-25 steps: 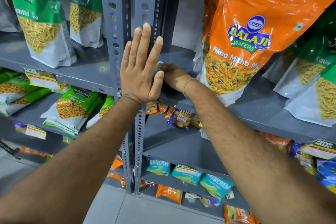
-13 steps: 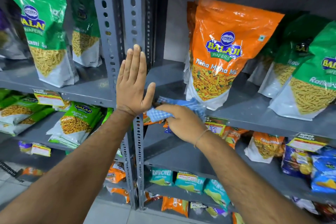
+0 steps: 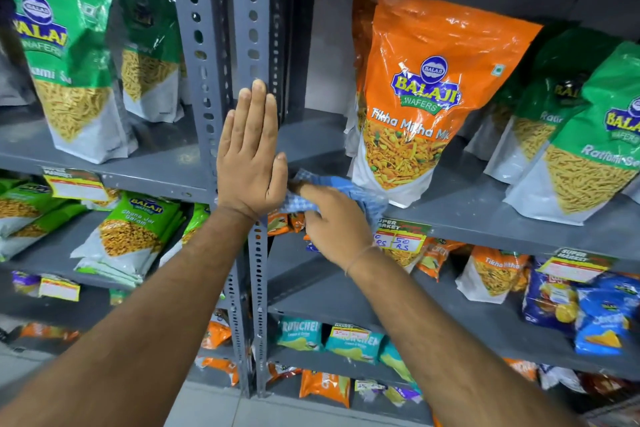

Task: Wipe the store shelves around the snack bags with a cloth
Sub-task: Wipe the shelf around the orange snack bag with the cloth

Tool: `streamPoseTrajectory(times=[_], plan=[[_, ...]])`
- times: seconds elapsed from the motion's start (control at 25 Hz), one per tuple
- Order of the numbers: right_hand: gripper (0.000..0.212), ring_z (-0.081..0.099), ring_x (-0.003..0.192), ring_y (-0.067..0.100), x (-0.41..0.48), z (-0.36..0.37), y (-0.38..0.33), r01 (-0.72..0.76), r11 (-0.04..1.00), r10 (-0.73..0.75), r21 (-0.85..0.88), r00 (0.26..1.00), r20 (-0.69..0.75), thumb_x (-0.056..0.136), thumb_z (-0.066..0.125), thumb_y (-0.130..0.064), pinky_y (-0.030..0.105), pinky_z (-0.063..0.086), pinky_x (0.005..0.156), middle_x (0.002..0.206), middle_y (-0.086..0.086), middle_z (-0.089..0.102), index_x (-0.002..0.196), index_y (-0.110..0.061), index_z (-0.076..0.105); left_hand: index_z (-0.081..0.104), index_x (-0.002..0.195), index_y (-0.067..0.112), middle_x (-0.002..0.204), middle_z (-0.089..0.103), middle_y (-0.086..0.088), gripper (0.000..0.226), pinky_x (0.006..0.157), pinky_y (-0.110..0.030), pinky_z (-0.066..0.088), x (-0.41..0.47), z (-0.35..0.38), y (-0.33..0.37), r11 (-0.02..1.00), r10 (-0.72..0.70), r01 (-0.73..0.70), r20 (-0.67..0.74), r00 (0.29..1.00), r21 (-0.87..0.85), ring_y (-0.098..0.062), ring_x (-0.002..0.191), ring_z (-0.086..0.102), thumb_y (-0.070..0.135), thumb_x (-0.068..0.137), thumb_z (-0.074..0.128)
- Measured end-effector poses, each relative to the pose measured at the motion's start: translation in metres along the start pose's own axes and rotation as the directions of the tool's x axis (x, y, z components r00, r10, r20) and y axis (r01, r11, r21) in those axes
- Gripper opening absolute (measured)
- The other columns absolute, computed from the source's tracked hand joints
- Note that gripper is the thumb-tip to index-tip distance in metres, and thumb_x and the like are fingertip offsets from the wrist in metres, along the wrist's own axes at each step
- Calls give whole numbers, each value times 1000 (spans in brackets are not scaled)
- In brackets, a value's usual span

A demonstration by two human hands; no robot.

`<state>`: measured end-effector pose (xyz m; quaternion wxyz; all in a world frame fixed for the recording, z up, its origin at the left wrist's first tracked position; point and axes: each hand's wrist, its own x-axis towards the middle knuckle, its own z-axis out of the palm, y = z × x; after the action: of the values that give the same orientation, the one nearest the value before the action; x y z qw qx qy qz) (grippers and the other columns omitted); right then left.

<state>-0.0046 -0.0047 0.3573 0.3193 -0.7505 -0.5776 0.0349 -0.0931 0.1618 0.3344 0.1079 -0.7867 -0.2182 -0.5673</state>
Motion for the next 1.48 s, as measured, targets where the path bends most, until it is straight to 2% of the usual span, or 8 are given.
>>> streamPoseTrajectory(times=[0.2, 0.48, 0.64, 0.76, 0.84, 1.04, 1.28, 1.48], plan=[[44, 66, 103, 21, -35, -32, 20, -88, 991, 104, 105, 982, -155, 87, 50, -13, 38, 53, 88, 114, -3, 74, 126, -31, 64, 15, 171, -2, 179, 19, -26, 73, 139, -50, 7, 0, 2, 33, 985, -160, 156, -46, 986, -79, -32, 172, 6, 30, 108, 30], [40, 68, 91, -3, -88, -119, 83, -194, 919, 320, 344, 876, -360, 87, 53, -5, 18, 52, 83, 96, -24, 75, 100, -37, 73, 15, 174, 12, 184, 9, -5, 79, 139, -52, 14, -45, 28, 125, 970, -88, 119, 151, 985, -213, -24, 172, 11, 35, 104, 45], [27, 66, 111, 18, -90, -176, 142, -238, 854, 460, 463, 761, -458, 91, 58, -13, 46, 46, 108, 115, -2, 73, 111, -26, 71, 18, 175, 13, 184, 18, -5, 74, 139, -52, 16, -21, 46, 125, 982, -136, 158, 200, 970, -99, -23, 171, 16, 34, 107, 39], [35, 59, 97, -18, -71, -201, 140, -181, 881, 411, 436, 750, -518, 95, 55, -1, 4, 40, 97, 107, -20, 66, 107, -33, 66, 18, 175, 15, 183, 21, -4, 70, 137, -54, 21, -20, 56, 121, 993, -118, 121, 236, 965, -1, -23, 170, 20, 40, 111, 31], [38, 58, 92, -17, -50, -207, 142, -152, 895, 375, 418, 764, -525, 95, 52, 2, -6, 34, 83, 106, -24, 62, 115, -27, 65, 21, 175, 14, 182, 24, -5, 70, 137, -54, 21, -21, 60, 122, 992, -122, 113, 242, 963, 50, -25, 170, 23, 41, 111, 29], [26, 63, 82, 20, 31, -215, 168, -173, 799, 494, 576, 735, -464, 84, 49, -9, 31, 47, 74, 88, 3, 70, 94, -23, 67, 27, 172, 8, 179, 32, -10, 72, 137, -53, 21, -20, 62, 122, 981, -186, 166, 248, 951, 99, -29, 168, 27, 40, 108, 34], [10, 62, 88, 26, 158, -195, 239, -195, 923, 328, 331, 850, -412, 82, 58, -16, 38, 50, 78, 89, 13, 68, 82, -21, 66, 24, 172, 5, 179, 31, -16, 73, 137, -53, 20, -18, 60, 120, 975, -214, 183, 340, 915, 123, -31, 169, 25, 41, 109, 29], [33, 61, 120, 36, 186, -137, 304, -308, 951, 309, 41, 951, -26, 92, 60, -33, 53, 49, 103, 131, 13, 67, 122, -24, 68, 25, 172, 5, 180, 28, -17, 73, 137, -52, 22, -19, 61, 120, 971, -235, 200, 353, 906, 131, -30, 169, 25, 40, 108, 30]])
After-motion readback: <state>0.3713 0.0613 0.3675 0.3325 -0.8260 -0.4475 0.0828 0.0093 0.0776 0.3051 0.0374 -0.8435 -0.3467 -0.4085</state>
